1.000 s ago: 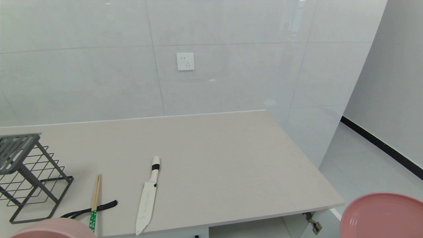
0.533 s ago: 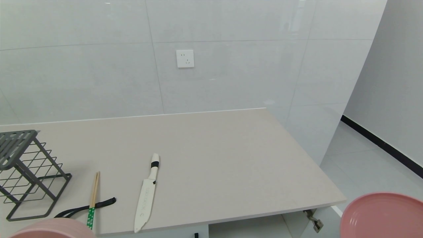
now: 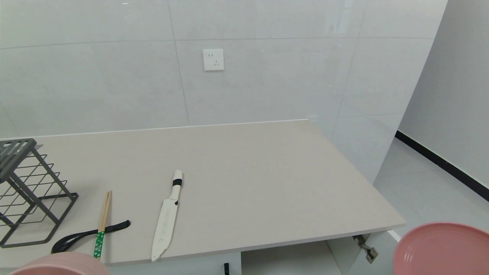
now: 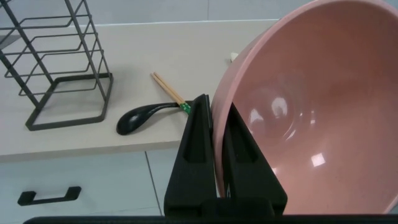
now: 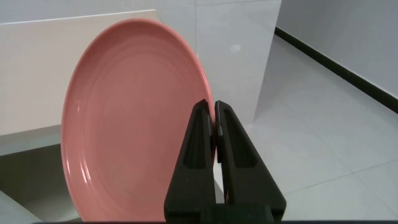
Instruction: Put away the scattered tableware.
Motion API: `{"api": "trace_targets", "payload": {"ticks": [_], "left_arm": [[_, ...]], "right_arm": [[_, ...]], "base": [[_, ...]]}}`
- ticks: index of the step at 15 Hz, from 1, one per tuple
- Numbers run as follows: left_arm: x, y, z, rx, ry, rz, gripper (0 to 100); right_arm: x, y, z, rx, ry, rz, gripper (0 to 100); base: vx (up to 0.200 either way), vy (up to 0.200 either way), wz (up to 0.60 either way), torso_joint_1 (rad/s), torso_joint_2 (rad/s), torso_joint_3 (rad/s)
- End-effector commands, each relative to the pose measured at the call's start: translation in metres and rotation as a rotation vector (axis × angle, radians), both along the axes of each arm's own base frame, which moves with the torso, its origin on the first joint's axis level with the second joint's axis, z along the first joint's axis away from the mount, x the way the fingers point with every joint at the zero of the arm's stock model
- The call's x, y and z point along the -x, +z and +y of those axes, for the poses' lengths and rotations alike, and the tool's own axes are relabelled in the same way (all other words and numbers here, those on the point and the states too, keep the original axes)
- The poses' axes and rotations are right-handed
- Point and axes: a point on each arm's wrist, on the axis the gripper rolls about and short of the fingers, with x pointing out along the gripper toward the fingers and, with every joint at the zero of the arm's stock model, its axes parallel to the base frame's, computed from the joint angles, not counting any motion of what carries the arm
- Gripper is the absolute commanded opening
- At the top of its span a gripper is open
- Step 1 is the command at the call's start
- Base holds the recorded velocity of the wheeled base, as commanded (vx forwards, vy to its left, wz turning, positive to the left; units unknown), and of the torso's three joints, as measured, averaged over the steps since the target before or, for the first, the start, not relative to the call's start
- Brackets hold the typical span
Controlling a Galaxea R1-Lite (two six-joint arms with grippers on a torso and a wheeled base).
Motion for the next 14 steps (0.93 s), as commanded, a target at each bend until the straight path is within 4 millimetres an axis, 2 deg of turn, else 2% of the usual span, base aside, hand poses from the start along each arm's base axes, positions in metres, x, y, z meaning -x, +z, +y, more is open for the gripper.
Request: {"api": "trace_targets", "payload": {"ticks": [1,5,9,14], "left_arm": [[-0.0001,0.0,0.0,0.0,0.0,0.001,0],[-0.0001,0.0,0.0,0.0,0.0,0.001,0],[-0.0001,0.0,0.0,0.0,0.0,0.001,0],[-0.0001,0.0,0.0,0.0,0.0,0.001,0]], "right_arm": [[-0.0001,0.0004,0.0,0.0,0.0,0.002,0],[-0.0002,-0.0001,0.0,0.0,0.0,0.003,0],[-0.0001,0.0004,0.0,0.0,0.0,0.002,0],[-0.0002,-0.0001,0.0,0.0,0.0,0.003,0]], "base": [[-0.2,0.0,0.0,-0.002,0.02,0.022],[-0.2,0.0,0.0,-0.001,0.01,0.006],[0.0,0.0,0.0,0.0,0.0,0.0],[0.0,0.2,0.0,0.005,0.0,0.0]]}}
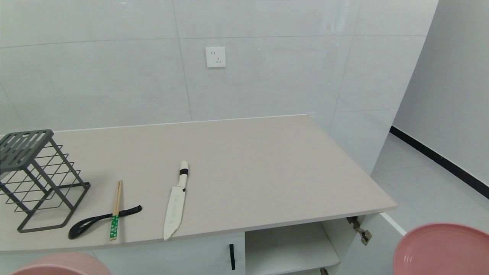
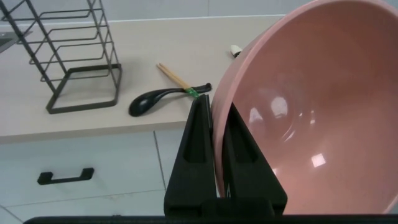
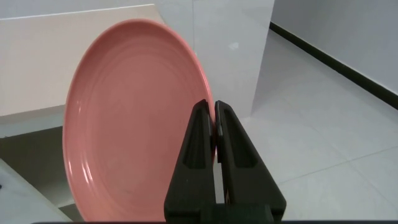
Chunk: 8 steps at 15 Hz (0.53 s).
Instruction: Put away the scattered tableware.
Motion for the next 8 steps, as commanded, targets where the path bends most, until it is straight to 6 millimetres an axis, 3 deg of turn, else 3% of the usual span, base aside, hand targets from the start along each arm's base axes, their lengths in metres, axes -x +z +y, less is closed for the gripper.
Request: {"api": "trace_targets", "payload": {"ticks": [1,5,8], "left_arm": [[-0.0001,0.0,0.0,0.001,0.001,0.001,0],[-0.0001,0.0,0.0,0.001,0.001,0.001,0],[-0.0001,0.0,0.0,0.001,0.001,0.001,0]], "right_arm": [[-0.0001,0.0003,0.0,0.0,0.0,0.0,0],[-0.0002,-0.0001,0.0,0.0,0.0,0.002,0],[-0.0002,-0.0001,0.0,0.0,0.0,0.002,0]], "base": [[0.0,0.0,0.0,0.0,0.0,0.0],[0.0,0.0,0.0,0.0,0.0,0.0],[0.0,0.0,0.0,-0.079,0.3,0.22]]}}
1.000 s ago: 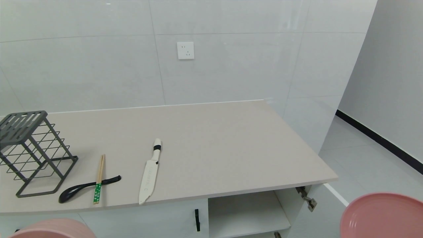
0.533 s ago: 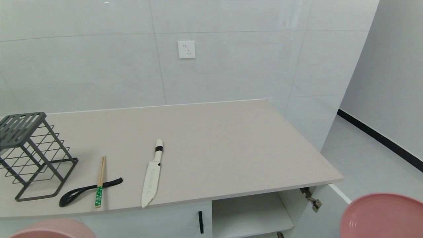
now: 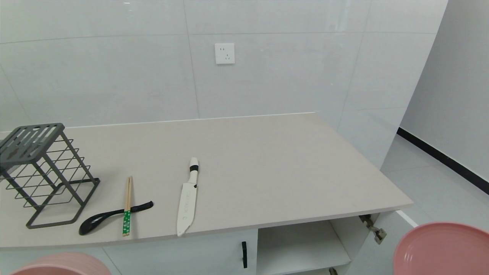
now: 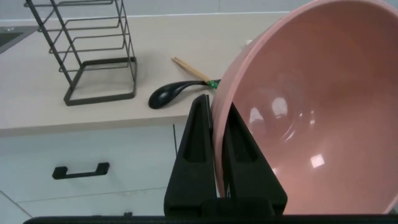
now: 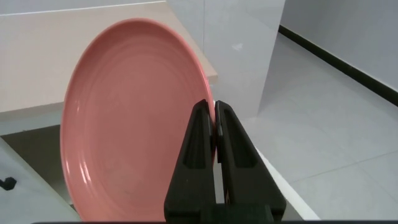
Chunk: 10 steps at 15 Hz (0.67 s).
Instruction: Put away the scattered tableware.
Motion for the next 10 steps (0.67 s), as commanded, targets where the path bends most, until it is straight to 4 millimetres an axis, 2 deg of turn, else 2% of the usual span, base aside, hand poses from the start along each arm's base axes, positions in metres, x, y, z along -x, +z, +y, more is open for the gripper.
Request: {"api": "trace_targets", "payload": {"ticks": [1,10], "left_arm": [[-0.0001,0.0,0.0,0.0,0.0,0.002,0],[-0.0002,0.0,0.0,0.003,0.0,0.003,0]], "right_arm": [[0.0001,0.0003,0.0,0.001,0.0,-0.001,0],[-0.0001,-0.0001,0.0,-0.001,-0.002,0.002,0]], "base": [[0.0,0.0,0.0,-0.115,0.48,0.349],[0.0,0.0,0.0,-0.081,0.49,0.401]]}}
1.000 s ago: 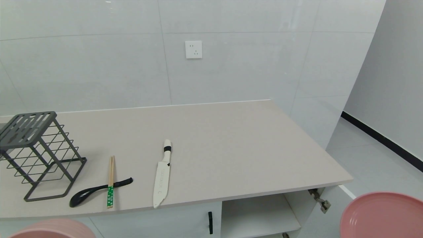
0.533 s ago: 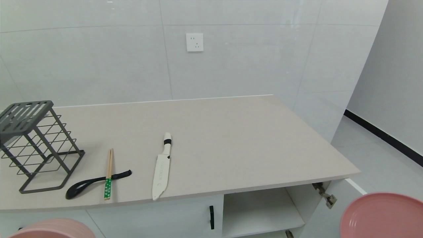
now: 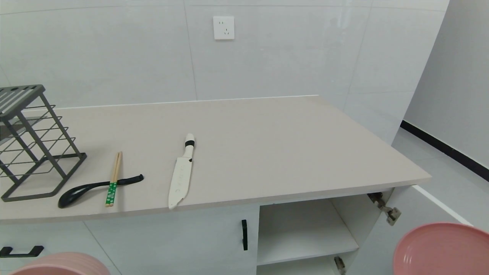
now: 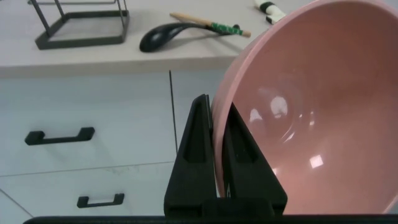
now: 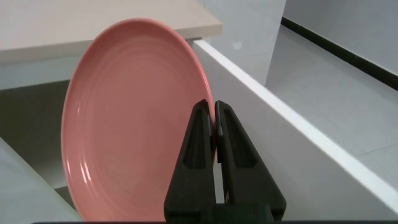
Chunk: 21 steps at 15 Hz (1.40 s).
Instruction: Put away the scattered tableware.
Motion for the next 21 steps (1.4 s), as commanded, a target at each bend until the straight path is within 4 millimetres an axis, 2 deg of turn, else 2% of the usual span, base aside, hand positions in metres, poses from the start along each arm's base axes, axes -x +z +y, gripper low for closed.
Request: {"api": "trace_targets", "payload": {"ticks": [1,17,21], "left_arm": [[-0.0001,0.0,0.0,0.001,0.0,0.001,0],[-0.0002,0.0002,0.0,0.011,0.003,0.001,0],[-0.0002,0.0002,0.0,0.011,0.003,0.001,0]], "right_arm": [[-0.0001,-0.0001,0.0,-0.001,0.0,0.002,0],[-0.0001,-0.0001,0.0,0.001,0.0,0.002,0],[0.0,-0.0001,0.0,0.001,0.0,0.0,0]], "base": [[0.0,0.0,0.0,-0.032,0.45,0.413],[0.0,0.0,0.0,-0.005,0.04,0.036],[0.0,0.0,0.0,-0.306,0.17,-0.129]]}}
